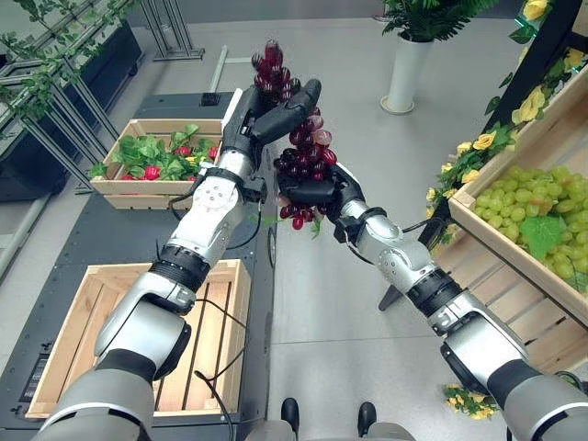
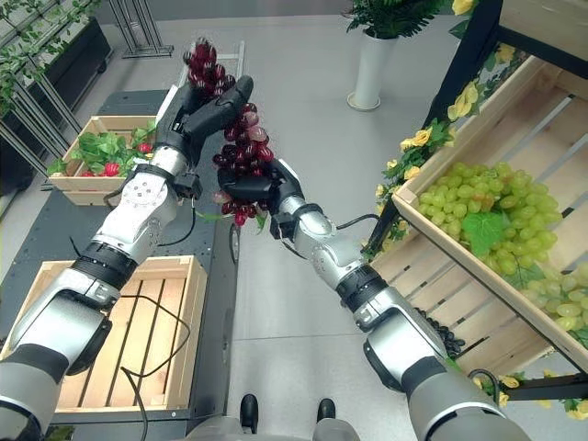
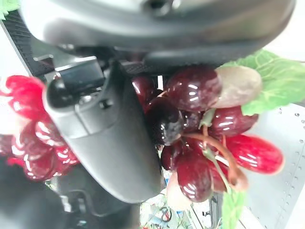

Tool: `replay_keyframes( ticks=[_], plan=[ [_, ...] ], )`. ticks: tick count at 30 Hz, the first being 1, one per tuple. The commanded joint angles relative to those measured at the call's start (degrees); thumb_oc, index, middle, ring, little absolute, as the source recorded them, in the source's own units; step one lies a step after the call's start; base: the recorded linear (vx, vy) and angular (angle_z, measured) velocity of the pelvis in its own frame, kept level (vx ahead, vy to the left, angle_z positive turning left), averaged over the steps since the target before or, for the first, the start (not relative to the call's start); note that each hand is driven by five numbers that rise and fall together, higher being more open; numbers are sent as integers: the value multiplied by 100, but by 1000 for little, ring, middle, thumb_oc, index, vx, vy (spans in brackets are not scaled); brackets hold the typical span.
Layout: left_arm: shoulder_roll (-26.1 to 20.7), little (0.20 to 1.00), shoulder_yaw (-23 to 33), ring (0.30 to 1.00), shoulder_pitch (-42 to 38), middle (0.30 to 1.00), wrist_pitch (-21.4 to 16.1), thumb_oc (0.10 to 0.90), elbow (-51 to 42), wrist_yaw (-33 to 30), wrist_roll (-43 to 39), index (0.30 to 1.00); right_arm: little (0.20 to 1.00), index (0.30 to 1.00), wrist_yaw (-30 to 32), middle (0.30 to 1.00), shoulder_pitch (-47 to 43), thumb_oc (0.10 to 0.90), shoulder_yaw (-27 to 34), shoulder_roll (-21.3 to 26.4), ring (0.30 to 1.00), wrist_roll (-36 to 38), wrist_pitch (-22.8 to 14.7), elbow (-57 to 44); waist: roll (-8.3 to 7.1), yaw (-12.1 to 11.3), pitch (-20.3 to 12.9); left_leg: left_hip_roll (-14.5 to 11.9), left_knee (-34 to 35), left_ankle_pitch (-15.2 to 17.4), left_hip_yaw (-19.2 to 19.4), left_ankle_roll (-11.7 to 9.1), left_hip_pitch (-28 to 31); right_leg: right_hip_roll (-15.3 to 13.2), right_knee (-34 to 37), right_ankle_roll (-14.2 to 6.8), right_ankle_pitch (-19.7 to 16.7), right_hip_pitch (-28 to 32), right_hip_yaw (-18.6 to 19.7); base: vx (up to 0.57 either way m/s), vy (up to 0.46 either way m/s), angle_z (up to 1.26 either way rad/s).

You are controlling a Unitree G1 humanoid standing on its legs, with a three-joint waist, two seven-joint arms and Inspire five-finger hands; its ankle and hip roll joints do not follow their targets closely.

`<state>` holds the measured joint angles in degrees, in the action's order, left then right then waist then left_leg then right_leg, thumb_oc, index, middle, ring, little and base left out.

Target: Pick up the fruits from the basket on one side to the basket on the other side

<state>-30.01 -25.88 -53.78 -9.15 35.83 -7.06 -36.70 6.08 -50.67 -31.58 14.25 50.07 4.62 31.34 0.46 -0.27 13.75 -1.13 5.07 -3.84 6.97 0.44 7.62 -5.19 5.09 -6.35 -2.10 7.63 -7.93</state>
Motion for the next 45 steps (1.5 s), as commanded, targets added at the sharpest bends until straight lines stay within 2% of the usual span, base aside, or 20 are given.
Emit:
replay_keyframes(
  ticks=[1, 5, 6, 13, 21, 23, 25, 32, 37, 41, 44, 45],
  plan=[
    [-69, 900, 394, 900, -100, 900, -310, 800, 756, -194, 95, 900, 300, 300, 46, 300, -102, 400, 680, -134, 300, 230, -981, 87, 117, 47, -1185, 264, -7, 686, -139, -127, 87, 379, -9, 396, 268, 33, -44, 0, 0, 0],
    [-155, 900, 494, 900, 69, 900, -317, 800, 816, -123, 113, 900, 300, 300, 77, 300, 93, 400, 749, -12, 300, 177, -982, 88, 122, 87, -1172, 256, -7, 693, -89, -130, 100, 383, -9, 390, 258, 25, -10, 4, 1, -2],
    [-248, 900, 595, 900, 248, 900, -316, 800, 806, -24, 137, 900, 300, 300, 9, 300, 342, 400, 856, 156, 300, 190, -996, 126, 127, 121, -1150, 251, -7, 701, -62, -129, 116, 389, -9, 380, 249, 30, 25, 21, 3, -12],
    [-358, 900, 792, 900, 722, 900, -260, 800, 690, 130, 220, 900, 300, 300, -175, 300, 1109, 400, 1185, 512, 300, 65, -988, 253, 148, 220, -1081, 260, -7, 724, -19, -110, 161, 392, -9, 351, 230, 34, 91, 19, -3, -5],
    [-240, 900, 1033, 900, 1399, 900, -366, 800, 441, 335, 304, 900, 300, 300, -382, 300, 1909, 400, 1401, 704, 300, -435, -914, 145, 156, 346, -959, 242, -7, 744, 86, -88, 180, 419, -9, 333, 196, -8, 213, 25, 1, -11],
    [-145, 900, 1095, 900, 1601, 900, -453, 800, 359, 410, 357, 900, 300, 300, -444, 300, 2083, 400, 1465, 728, 300, -550, -900, 127, 156, 359, -935, 240, -7, 749, 98, -84, 177, 425, -9, 326, 191, -20, 230, 30, 3, -7],
    [65, 900, 1186, 900, 2101, 900, -865, 800, 164, 373, 804, 900, 300, 300, -581, 300, 2467, 400, 1622, 776, 300, -716, -883, 80, 132, 373, -891, 230, -7, 760, 121, -77, 190, 433, -9, 315, 187, -17, 254, 57, -3, -12],
    [574, 900, 1083, 900, 3393, 900, -1351, 800, -697, -34, 1622, 900, 300, 300, -752, 300, 3565, 400, 1965, 765, 300, -861, -858, -108, 20, 363, -751, 200, -7, 768, 162, -19, 166, 464, -9, 302, 145, -67, 325, 28, -18, -8],
    [754, 900, 930, 900, 3999, 900, -2022, 800, -945, -19, 2351, 900, 300, 300, -823, 300, 4063, 400, 2297, 860, 300, -929, -886, 55, -98, 335, -600, 186, -7, 796, 196, 17, 175, 498, -9, 309, 114, -66, 392, 29, -16, -3],
    [688, 900, 781, 900, 4287, 900, -2157, 800, -932, 94, 2501, 900, 300, 300, -802, 300, 4224, 400, 2423, 892, 300, -990, -921, 215, -176, 323, -520, 171, -7, 793, 235, 24, 171, 509, -9, 299, 77, -89, 428, 27, -5, -10],
    [677, 900, 743, 900, 4527, 900, -2005, 800, -912, 278, 2409, 900, 300, 300, -701, 300, 4274, 400, 2547, 964, 300, -1098, -985, 382, -238, 296, -432, 162, -7, 782, 259, 40, 159, 533, -48, 302, 71, -128, 450, 20, -4, -5],
    [653, 900, 662, 900, 4565, 900, -2001, 800, -895, 282, 2472, 900, 300, 300, -607, 300, 4238, 400, 2577, 1022, 300, -1087, -1028, 427, -275, 281, -330, 157, -112, 777, 275, 60, 55, 540, -289, 310, 136, -290, 496, 0, 0, 0]
  ],
)
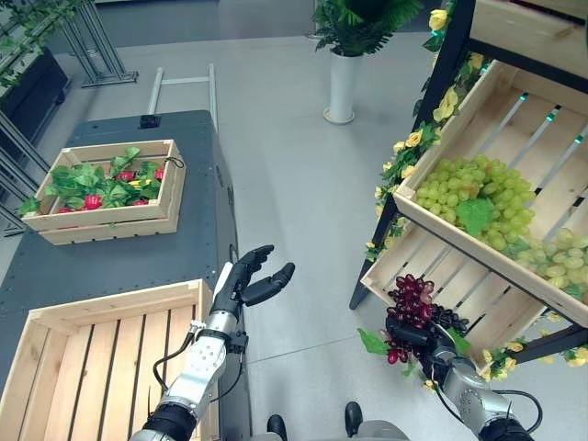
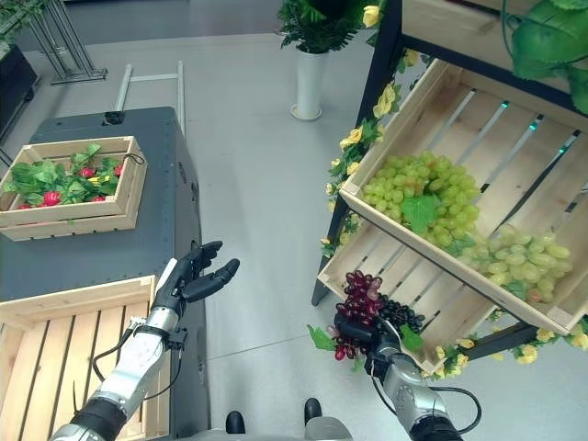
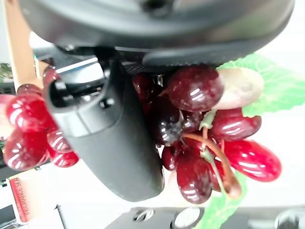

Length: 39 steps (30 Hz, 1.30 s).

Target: Pick up the fruits from the basket on one side to the basket on the other side

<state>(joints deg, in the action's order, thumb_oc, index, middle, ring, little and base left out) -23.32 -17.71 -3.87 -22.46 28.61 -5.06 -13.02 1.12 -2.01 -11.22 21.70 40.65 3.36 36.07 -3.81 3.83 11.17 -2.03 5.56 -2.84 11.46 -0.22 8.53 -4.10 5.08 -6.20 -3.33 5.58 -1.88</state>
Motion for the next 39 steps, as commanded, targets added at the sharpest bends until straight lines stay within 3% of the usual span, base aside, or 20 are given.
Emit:
replay_keyframes(
  ticks=[1, 7, 15, 22, 32, 38, 39],
  plan=[
    [-29, 900, -172, 900, -435, 900, -653, 800, -184, 80, 113, 900, 300, 300, -90, 300, -639, 400, 548, 297, 300, -141, -912, -52, 144, -133, -40, 243, -231, 691, -170, 132, -92, 429, -371, 300, 281, -145, -104, -91, -11, -1],
    [-294, 900, -384, 900, -1071, 900, -599, 800, -571, -135, 103, 900, 300, 300, 114, 300, -980, 400, 651, 733, 300, -123, -1172, -218, -47, -134, 1057, 119, -2315, 1264, -29, 209, -1501, 334, -2005, 422, 693, -1301, -354, -241, -35, -2],
    [-386, 900, -788, 900, -1665, 900, -630, 800, -1165, -345, 38, 900, 300, 300, 498, 300, -1434, 400, 909, 1216, 300, 130, -1532, -265, -112, -182, 1692, 175, -3731, 1649, -219, 262, -2808, 276, -3383, 570, 1042, -2486, -601, -118, -15, 13],
    [-623, 900, -977, 900, -1696, 900, -764, 800, -1477, -345, -13, 900, 300, 300, 1235, 300, -2048, 400, 1193, 1853, 300, -7, -1566, -211, -70, -246, 1862, 258, -4635, 1954, -362, 379, -3722, 120, -4477, 676, 1367, -3424, -696, -49, -15, -2],
    [-942, 900, -1226, 900, -1809, 900, -650, 800, -1995, -387, 7, 900, 300, 300, 1422, 300, -2791, 400, 1529, 2714, 300, 448, -1374, 238, -114, -311, 1862, 255, -5362, 2223, -479, 388, -4444, 210, -5073, 721, 1514, -4051, -651, 6, -24, 0],
    [-1178, 900, -1253, 900, -1847, 900, -627, 800, -2175, -248, -23, 900, 300, 300, 1221, 300, -3225, 400, 1487, 3174, 300, 842, -846, 641, -229, -393, 1862, 198, -5563, 2281, -584, 379, -4605, 288, -5188, 736, 1506, -4160, -678, 17, -88, 5],
    [-1232, 900, -1269, 900, -1845, 900, -605, 800, -2214, -215, -52, 900, 300, 300, 1056, 300, -3290, 400, 1486, 3269, 300, 1138, -627, 780, -257, -420, 1862, 184, -5591, 2285, -607, 372, -4631, 293, -5213, 744, 1511, -4171, -693, 13, -98, -2]
  ],
)
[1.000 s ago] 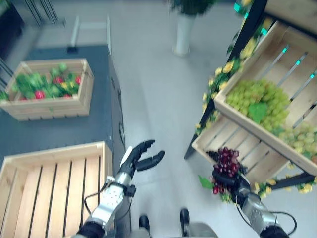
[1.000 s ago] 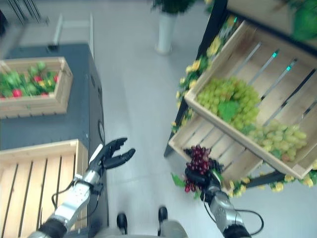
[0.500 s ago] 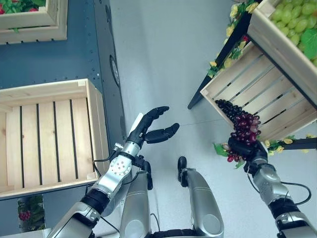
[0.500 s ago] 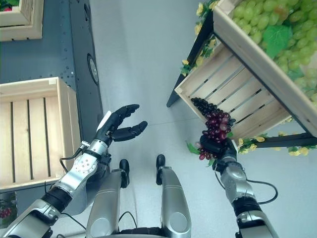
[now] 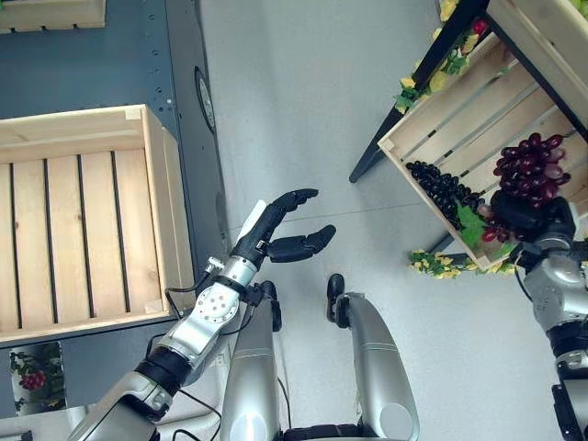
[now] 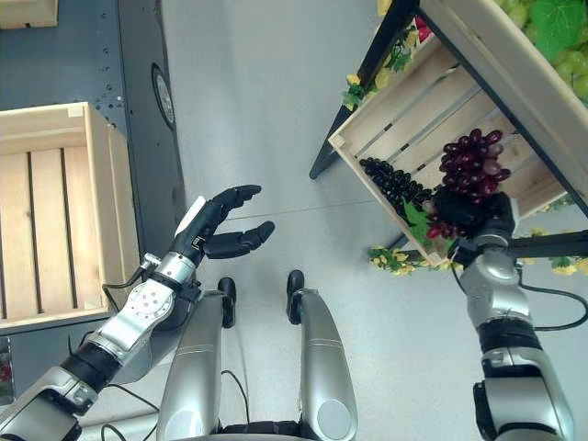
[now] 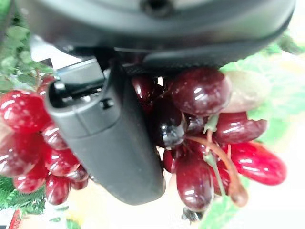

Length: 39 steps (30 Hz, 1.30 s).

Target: Pick up the fruits from the basket on one side to the basket on the other side

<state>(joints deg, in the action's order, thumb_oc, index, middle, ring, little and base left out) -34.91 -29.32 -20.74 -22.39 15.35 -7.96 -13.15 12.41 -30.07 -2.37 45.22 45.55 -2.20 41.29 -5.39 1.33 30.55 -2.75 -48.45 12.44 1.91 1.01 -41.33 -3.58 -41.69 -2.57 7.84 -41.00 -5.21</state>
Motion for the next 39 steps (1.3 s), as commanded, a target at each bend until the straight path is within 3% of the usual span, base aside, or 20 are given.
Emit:
replay_keyframes(
  ticks=[1, 3, 5, 11, 12, 13, 14, 27, 39],
  plan=[
    [-168, 900, -110, 900, -159, 900, -585, 800, -947, 137, -103, 900, 300, 300, -302, 300, -572, 400, 628, 1020, 300, 818, 154, 516, -124, -211, -76, 252, -240, 776, 315, 249, 318, 248, -558, 390, 407, 477, -379, 15, -108, -2],
    [-178, 900, -106, 900, -160, 900, -586, 800, -949, 150, -113, 900, 300, 300, -357, 300, -607, 400, 619, 1041, 300, 846, 189, 584, -123, -214, -76, 247, -255, 784, 305, 247, 307, 251, -564, 392, 411, 473, -386, 16, -70, 3],
    [-304, 900, -141, 900, -122, 900, -589, 800, -987, 206, -177, 900, 300, 300, -613, 300, -786, 400, 612, 1249, 300, 782, 452, 1031, -165, -291, -76, 227, -348, 807, 253, 234, 281, 244, -604, 397, 422, 489, -431, 32, -104, 6],
    [-440, 900, -172, 900, -92, 900, -676, 800, -944, 212, -242, 900, 300, 300, -750, 300, -1082, 400, 496, 1449, 300, 668, 543, 1338, -182, -341, -76, 197, -332, 817, 235, 218, 309, 246, -620, 406, 473, 526, -473, 6, -32, 2],
    [-449, 900, -169, 900, -76, 900, -671, 800, -947, 197, -223, 900, 347, 347, -693, 347, -1109, 431, 463, 1466, 347, 589, 533, 1363, -182, -349, -76, 195, -333, 815, 230, 221, 309, 241, -636, 407, 481, 522, -483, 0, 0, 0],
    [-450, 900, -169, 900, -74, 900, -668, 800, -950, 192, -220, 900, 545, 545, -684, 545, -1114, 563, 457, 1466, 545, 583, 524, 1367, -182, -348, -76, 195, -337, 816, 229, 221, 307, 240, -641, 406, 483, 520, -483, 0, 0, 0],
    [-471, 900, -192, 900, -78, 900, -652, 800, -958, 168, -208, 900, 900, 900, -553, 900, -1132, 800, 446, 1471, 900, 617, 499, 1387, -189, -357, -76, 185, -370, 823, 224, 225, 298, 227, -667, 406, 495, 522, -499, 0, 0, 0],
    [-535, 900, -235, 900, -124, 900, -723, 800, -948, 144, -223, 900, 900, 900, -443, 900, -1416, 800, 215, 1358, 900, 309, 612, 1506, -147, -374, -76, 159, -337, 833, 257, 222, 310, 216, -689, 405, 541, 500, -509, 0, 0, 0],
    [-372, 900, -317, 900, -163, 900, -707, 800, -896, 28, -65, 900, 900, 900, -757, 900, -1398, 800, 32, 1185, 900, 22, 564, 1438, -171, -346, -76, 122, -327, 888, 311, 239, 407, 216, -663, 402, 565, 572, -494, 0, 9, 0]
  ],
)
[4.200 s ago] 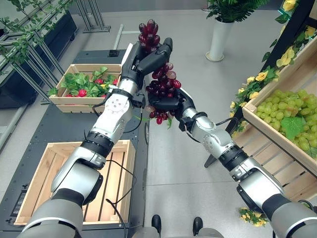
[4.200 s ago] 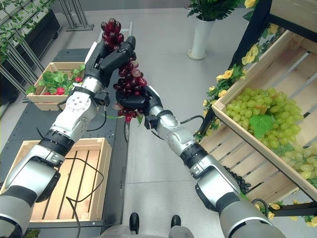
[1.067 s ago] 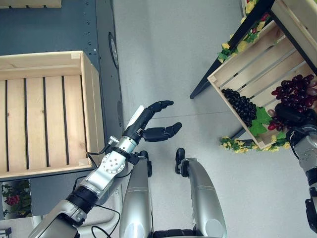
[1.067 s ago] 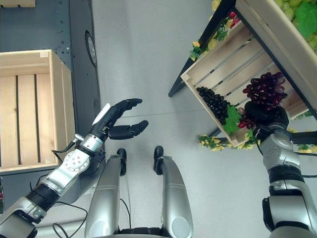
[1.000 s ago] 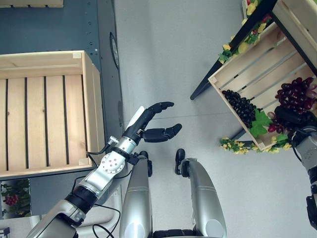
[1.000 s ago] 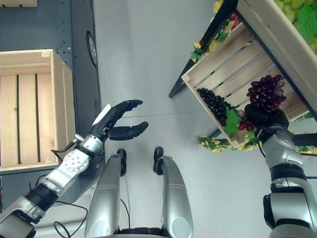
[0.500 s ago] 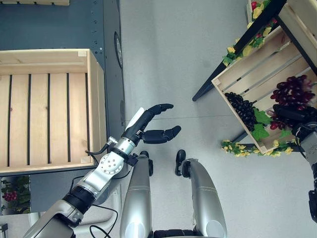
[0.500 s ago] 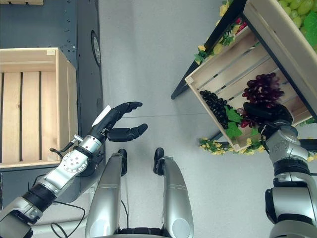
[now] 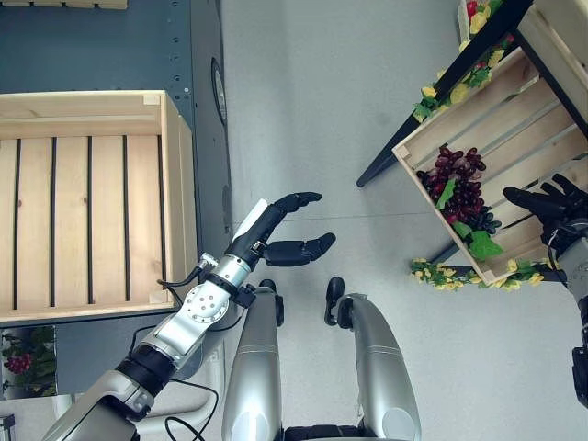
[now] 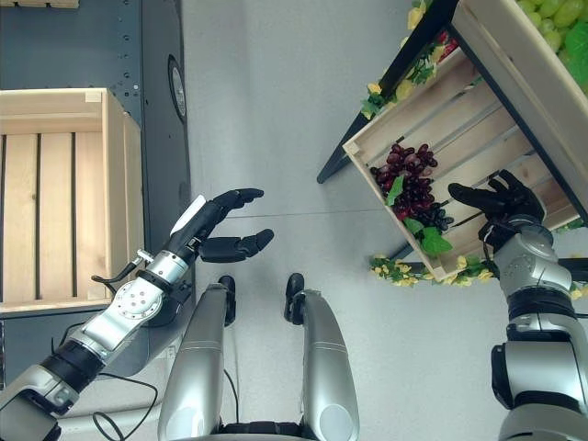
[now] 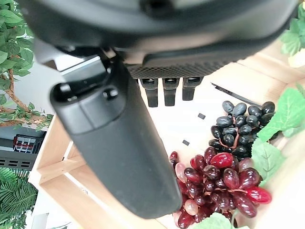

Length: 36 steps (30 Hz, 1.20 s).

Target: Pick up the fruits from the basket on one side to the basket on the other side

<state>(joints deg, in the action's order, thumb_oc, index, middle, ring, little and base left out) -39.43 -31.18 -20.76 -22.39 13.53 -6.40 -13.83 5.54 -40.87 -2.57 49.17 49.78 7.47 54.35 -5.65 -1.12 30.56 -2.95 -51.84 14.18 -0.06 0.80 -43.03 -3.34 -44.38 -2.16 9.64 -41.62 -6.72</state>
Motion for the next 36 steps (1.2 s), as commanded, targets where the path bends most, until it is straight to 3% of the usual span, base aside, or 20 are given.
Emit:
replay_keyframes(
  ticks=[1, 9, 13, 18, 23, 30, 36],
  plan=[
    [94, 900, -126, 900, -165, 900, -685, 800, -702, -128, 18, 900, 900, 900, -90, 900, -297, 800, 23, 779, 900, -405, -414, 70, -152, -94, -76, 140, -3, 722, 511, 263, 569, 191, -400, 364, 387, 627, -339, -2, 31, -1],
    [244, 900, -67, 900, -95, 900, -560, 800, -448, -197, 197, 900, 900, 900, -478, 900, 238, 800, -102, 427, 900, -233, -810, -893, -243, 1, -76, 77, 71, 777, 611, 278, 761, 199, -341, 321, 402, 768, -286, -8, 35, -1],
    [526, 900, -63, 900, -74, 900, -388, 800, 186, -394, 363, 900, 900, 900, -584, 900, 875, 800, -184, -269, 900, -268, -1103, -1878, -299, 133, -76, 22, 358, 787, 788, 324, 1254, 194, -111, 290, 425, 1184, -208, -5, 102, -4],
    [906, 900, -48, 900, -62, 900, 58, 800, 754, -434, 400, 900, 900, 900, -777, 900, 1663, 800, -330, -1109, 900, -677, -1189, -2813, -361, 262, -125, -28, 464, 890, 909, 365, 1741, 151, 45, 252, 477, 1639, -136, 16, 81, -12],
    [1127, 900, -84, 900, 63, 900, 122, 800, 1184, -329, 665, 900, 900, 900, -1106, 900, 2282, 800, -519, -1579, 900, -1220, -1246, -3303, -358, 385, -323, -39, 700, 886, 1012, 383, 2153, 113, 301, 201, 465, 2014, -18, 36, 75, -11],
    [1276, 900, -111, 900, 213, 900, 182, 800, 1747, -275, 723, 900, 900, 900, -1355, 900, 2624, 800, -825, -1898, 900, -1346, -1260, -3073, -262, 451, -639, 6, 1601, 577, 1224, 343, 2943, 81, 1056, 30, 239, 2670, 113, 36, 54, -9],
    [1535, 900, 22, 900, 583, 900, 156, 800, 2276, -166, 840, 900, 900, 900, -1428, 900, 2993, 800, -1129, -2293, 900, -1483, -1131, -2976, -154, 495, -1078, 89, 2827, 25, 1300, 225, 3668, 126, 2103, -78, -92, 3262, 256, 46, 30, -7]
  ],
)
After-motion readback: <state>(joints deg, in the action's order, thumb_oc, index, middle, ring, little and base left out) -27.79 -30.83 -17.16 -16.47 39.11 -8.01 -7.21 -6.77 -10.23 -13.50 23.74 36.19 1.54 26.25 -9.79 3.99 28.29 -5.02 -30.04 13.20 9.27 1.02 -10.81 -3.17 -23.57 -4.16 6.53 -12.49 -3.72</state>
